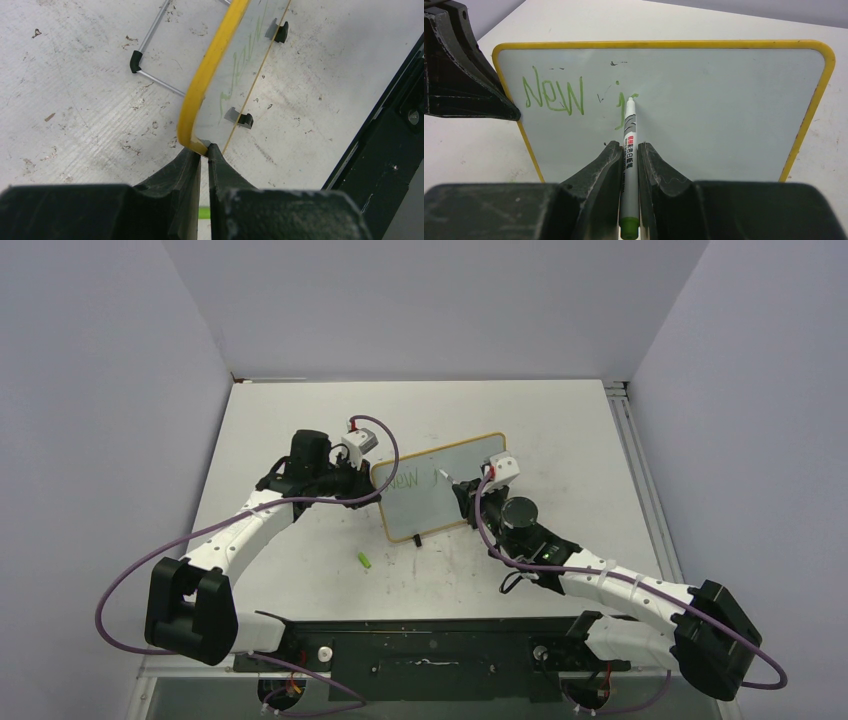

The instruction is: Write a sentence on the whiteboard

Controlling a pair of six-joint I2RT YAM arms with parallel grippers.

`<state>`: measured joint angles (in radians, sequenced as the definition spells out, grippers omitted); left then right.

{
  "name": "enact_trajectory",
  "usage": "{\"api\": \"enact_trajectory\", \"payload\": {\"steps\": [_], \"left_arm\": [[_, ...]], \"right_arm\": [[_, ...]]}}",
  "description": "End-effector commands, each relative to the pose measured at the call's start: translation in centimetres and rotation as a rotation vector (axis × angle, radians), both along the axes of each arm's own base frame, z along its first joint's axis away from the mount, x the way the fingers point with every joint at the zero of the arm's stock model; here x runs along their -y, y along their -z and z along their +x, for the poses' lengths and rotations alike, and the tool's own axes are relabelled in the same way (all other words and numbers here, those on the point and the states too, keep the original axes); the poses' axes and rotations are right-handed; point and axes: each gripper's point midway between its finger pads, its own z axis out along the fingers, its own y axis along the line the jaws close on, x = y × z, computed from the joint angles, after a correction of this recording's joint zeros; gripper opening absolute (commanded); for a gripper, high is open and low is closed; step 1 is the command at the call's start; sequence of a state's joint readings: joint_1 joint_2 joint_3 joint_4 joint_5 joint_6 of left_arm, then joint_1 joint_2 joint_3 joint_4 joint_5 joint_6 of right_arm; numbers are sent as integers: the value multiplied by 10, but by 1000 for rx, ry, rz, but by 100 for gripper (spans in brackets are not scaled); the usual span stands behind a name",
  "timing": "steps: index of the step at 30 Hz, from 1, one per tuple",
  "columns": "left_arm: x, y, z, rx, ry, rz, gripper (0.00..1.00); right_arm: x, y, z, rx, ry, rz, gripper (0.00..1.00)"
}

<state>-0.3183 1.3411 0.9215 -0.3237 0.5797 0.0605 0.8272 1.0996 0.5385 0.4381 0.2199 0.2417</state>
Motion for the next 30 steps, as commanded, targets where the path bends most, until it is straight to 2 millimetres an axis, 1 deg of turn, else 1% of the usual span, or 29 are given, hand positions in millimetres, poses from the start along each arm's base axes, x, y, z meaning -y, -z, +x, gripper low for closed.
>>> {"api": "enact_trajectory", "payload": {"steps": [1, 14, 20, 30], "left_arm": [[6, -6, -1, 11, 28, 8, 0], [6, -5, -1, 11, 26, 9, 0], [6, -5, -1, 11, 27, 9, 0], [6, -5, -1, 11, 28, 9, 0]], "right_arm": [[3, 9, -2, -19, 13, -13, 5], [16, 10, 2, -21, 83, -27, 5], [20, 5, 4, -7, 109, -21, 5], [16, -15, 10, 36, 107, -10, 5]]}}
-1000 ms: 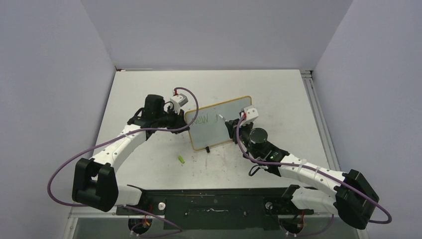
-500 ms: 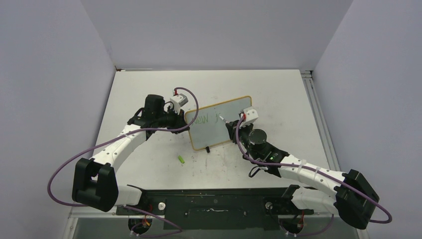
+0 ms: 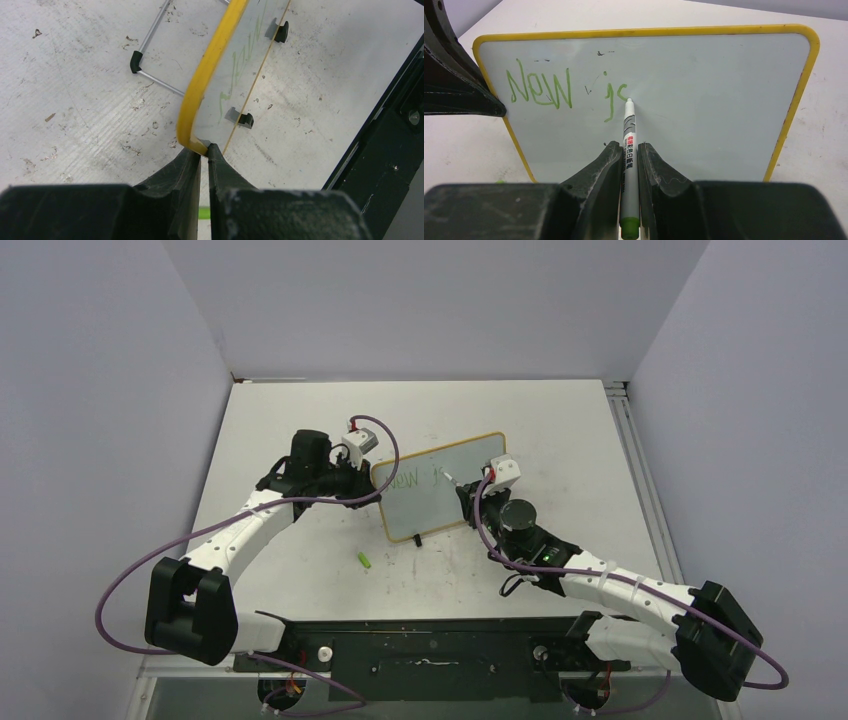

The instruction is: Write a sentence on the whiteboard

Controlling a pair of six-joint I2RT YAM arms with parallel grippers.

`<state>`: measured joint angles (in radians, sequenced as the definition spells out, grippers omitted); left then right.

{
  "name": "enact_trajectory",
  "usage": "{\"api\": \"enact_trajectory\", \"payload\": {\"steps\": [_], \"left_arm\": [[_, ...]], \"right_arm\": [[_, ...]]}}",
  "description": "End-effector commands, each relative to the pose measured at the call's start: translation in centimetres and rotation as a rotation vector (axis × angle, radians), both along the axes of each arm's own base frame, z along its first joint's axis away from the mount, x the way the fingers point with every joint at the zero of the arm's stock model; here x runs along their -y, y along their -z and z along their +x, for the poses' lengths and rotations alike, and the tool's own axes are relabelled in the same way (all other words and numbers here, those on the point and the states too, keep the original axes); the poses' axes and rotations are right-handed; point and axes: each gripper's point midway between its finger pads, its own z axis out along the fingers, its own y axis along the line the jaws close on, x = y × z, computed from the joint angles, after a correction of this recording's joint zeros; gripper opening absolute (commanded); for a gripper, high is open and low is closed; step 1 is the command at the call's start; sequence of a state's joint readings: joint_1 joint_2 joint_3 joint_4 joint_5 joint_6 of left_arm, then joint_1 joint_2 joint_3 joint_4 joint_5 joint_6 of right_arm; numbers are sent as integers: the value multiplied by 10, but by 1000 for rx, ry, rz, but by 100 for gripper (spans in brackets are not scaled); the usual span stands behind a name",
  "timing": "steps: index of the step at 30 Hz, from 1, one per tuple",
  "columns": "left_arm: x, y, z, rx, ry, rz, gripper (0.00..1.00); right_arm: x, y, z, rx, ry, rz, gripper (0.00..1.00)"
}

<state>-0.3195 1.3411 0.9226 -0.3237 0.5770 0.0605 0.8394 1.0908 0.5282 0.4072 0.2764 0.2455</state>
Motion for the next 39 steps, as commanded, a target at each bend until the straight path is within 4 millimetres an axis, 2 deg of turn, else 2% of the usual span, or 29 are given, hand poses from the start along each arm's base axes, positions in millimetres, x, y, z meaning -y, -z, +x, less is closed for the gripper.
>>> {"api": "enact_trajectory", "payload": {"steps": [1, 18, 26, 33, 39], "left_arm": [[6, -5, -1, 8, 29, 7, 0], [6, -6, -1, 14, 30, 8, 0], [6, -7, -2, 14, 32, 9, 0], [6, -6, -2, 14, 29, 11, 0], [5, -5, 0, 13, 20, 21, 0]], "right_arm": [[7, -25, 11, 59, 60, 14, 5], [-6, -41, 13, 87, 24, 37, 5], [-16, -34, 11, 73, 1, 25, 5], [-11, -37, 7, 83, 23, 21, 5], [1, -50, -1, 101, 45, 36, 5]]}}
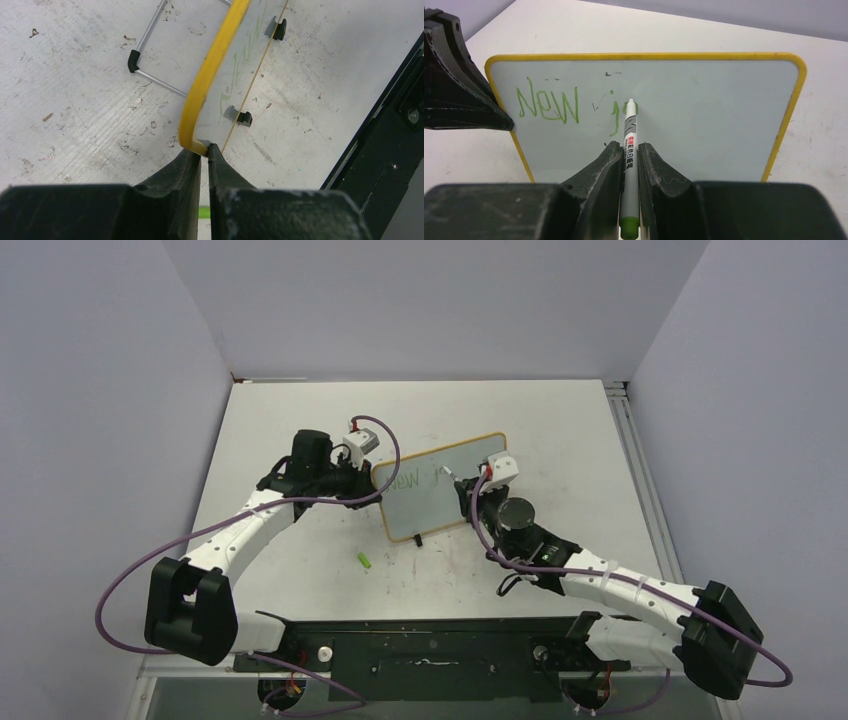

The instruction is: Write a sentence on the whiteboard

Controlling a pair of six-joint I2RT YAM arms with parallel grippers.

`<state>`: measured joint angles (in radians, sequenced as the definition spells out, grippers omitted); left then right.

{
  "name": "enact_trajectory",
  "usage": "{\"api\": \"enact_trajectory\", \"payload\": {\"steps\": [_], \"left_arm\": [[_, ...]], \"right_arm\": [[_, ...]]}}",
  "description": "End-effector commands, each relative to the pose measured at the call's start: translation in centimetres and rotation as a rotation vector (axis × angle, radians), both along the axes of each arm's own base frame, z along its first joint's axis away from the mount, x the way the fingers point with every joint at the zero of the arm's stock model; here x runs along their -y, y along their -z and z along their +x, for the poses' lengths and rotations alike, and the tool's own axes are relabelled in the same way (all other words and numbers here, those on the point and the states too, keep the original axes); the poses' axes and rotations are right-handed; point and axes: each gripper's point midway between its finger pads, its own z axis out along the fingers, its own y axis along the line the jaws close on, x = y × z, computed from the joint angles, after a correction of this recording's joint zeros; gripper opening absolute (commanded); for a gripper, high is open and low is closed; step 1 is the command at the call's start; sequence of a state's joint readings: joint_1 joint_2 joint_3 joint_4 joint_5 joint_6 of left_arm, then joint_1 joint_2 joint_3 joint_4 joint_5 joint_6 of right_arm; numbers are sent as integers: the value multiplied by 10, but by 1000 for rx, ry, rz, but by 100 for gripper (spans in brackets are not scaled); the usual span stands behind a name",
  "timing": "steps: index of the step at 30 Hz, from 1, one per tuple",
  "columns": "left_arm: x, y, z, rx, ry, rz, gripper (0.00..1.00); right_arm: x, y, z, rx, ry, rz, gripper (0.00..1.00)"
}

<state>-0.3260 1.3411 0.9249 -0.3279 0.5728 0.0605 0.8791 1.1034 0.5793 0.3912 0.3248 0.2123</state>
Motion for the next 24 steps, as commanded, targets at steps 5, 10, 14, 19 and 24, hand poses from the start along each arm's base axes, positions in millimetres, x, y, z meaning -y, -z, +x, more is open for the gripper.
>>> {"api": "enact_trajectory", "payload": {"steps": [5, 10, 14, 19, 24], "left_arm": [[3, -4, 1, 11, 16, 19, 0], [3, -3, 1, 8, 16, 19, 0], [3, -3, 1, 7, 15, 19, 0], [3, -3, 1, 8, 17, 19, 0], [3, -3, 0, 8, 18, 19, 0]], "right_arm": [[17, -34, -4, 66, 55, 55, 5], [15, -32, -2, 67, 52, 51, 5], [11, -28, 0, 63, 47, 46, 5], [9, -26, 2, 60, 45, 42, 5], [8, -22, 3, 56, 46, 37, 5]]}}
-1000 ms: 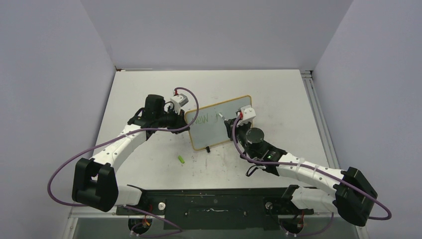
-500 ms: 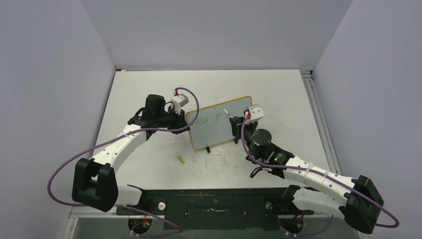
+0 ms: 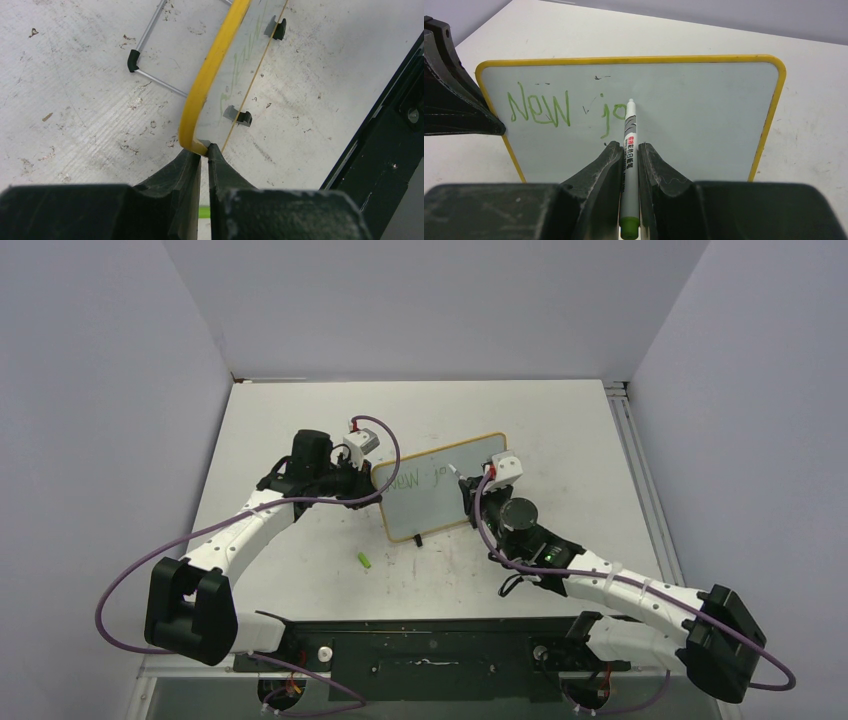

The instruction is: Write a sentence on the whiteboard

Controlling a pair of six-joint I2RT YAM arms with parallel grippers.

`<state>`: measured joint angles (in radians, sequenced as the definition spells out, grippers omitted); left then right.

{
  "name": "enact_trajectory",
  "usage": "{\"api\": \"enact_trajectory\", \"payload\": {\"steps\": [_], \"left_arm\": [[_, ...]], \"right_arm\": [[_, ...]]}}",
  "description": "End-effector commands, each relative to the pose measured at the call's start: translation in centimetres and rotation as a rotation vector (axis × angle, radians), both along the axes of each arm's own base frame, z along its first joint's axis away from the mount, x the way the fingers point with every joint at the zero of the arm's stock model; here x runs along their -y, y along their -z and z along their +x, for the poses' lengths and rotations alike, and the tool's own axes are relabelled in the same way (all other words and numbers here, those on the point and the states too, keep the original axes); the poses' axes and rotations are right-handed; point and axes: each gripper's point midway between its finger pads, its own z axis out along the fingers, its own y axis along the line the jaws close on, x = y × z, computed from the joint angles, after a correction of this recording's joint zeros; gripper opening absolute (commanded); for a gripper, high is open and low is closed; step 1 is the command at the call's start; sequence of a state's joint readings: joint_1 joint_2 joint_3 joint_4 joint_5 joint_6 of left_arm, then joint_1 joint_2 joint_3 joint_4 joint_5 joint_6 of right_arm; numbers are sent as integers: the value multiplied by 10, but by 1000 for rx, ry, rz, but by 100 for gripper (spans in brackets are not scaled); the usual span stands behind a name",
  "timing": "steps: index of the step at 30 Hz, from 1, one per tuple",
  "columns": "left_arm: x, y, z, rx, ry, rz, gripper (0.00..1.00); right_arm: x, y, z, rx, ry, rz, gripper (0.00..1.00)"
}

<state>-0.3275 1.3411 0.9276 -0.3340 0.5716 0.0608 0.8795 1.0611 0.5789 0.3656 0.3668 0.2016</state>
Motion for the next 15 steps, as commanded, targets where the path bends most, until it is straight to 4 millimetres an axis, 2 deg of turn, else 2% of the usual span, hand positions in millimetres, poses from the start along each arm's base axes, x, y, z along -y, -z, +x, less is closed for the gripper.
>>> {"api": "enact_trajectory", "payload": {"steps": [1, 15], "left_arm": [[3, -3, 1, 11, 17, 16, 0], [4, -3, 1, 10, 19, 15, 0]], "right_arm": [[-4, -13, 4, 38, 6, 36, 5], [-8, -11, 7, 42, 6, 38, 5]]}}
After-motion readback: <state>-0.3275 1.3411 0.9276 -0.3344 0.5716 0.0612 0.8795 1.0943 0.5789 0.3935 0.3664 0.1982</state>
